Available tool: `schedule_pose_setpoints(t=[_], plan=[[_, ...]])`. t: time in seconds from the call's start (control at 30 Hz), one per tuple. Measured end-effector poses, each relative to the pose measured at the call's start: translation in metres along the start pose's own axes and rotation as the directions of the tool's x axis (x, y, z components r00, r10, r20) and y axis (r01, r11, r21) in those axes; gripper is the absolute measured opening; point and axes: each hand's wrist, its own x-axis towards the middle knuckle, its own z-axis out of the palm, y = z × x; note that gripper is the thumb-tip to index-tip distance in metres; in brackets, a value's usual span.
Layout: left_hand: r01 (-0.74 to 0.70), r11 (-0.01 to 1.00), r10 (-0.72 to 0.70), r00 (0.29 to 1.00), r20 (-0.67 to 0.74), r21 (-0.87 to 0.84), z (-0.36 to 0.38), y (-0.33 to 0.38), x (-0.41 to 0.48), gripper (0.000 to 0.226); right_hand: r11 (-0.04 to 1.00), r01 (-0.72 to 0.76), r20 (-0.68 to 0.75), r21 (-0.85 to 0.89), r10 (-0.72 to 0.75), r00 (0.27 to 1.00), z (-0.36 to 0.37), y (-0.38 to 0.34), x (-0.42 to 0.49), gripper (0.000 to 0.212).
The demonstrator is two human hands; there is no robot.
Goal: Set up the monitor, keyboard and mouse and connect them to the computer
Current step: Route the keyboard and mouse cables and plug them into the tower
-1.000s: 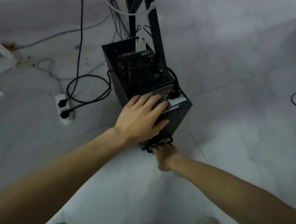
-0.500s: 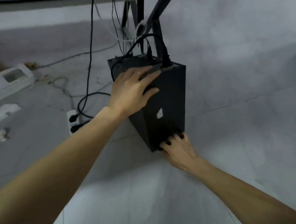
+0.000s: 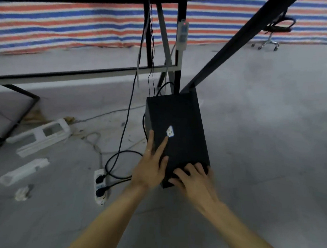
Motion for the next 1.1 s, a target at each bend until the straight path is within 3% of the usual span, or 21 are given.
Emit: schedule_pose_setpoints(t=[0.07, 0.13, 0.2, 0.33, 0.57, 0.7, 0.93, 1.1], plan=[[0.155, 0.922, -0.166, 0.986, 0.000, -0.354, 0.006, 0.008, 0.006, 0.076, 0.999, -0.026, 0.033, 0.021, 0.025, 0.999, -0.003, -0.002, 0.013, 0.036], [0.329, 0.704, -0.358, 0.930, 0.085, -0.629, 0.008, 0.013, 0.011, 0.076, 0.998, -0.049, 0.053, 0.041, 0.046, 0.997, -0.005, -0.003, 0.022, 0.034], [0.434, 0.598, -0.424, 0.885, 0.193, -0.674, 0.003, 0.015, 0.015, 0.060, 0.996, -0.067, 0.080, 0.066, 0.061, 0.995, -0.005, -0.003, 0.029, 0.032], [0.496, 0.438, -0.429, 0.848, 0.311, -0.750, -0.004, 0.007, 0.025, 0.058, 0.990, -0.086, 0.160, 0.108, 0.068, 0.985, -0.010, -0.006, 0.041, 0.037], [0.479, 0.223, -0.483, 0.811, 0.330, -0.849, 0.007, -0.002, 0.042, 0.052, 0.975, -0.118, 0.217, 0.188, 0.076, 0.973, -0.018, -0.007, 0.067, 0.032], [0.452, 0.155, -0.527, 0.790, 0.314, -0.878, 0.009, -0.008, 0.052, 0.045, 0.960, -0.116, 0.138, 0.255, 0.082, 0.987, -0.019, -0.009, 0.085, 0.030], [0.544, 0.153, -0.537, 0.746, 0.393, -0.825, 0.011, 0.002, 0.063, 0.060, 0.949, -0.146, 0.104, 0.279, 0.121, 0.987, -0.023, 0.001, 0.113, 0.032], [0.584, 0.164, -0.498, 0.745, 0.445, -0.795, 0.011, 0.010, 0.069, 0.056, 0.945, -0.160, 0.100, 0.284, 0.136, 0.986, -0.027, 0.015, 0.119, 0.033]])
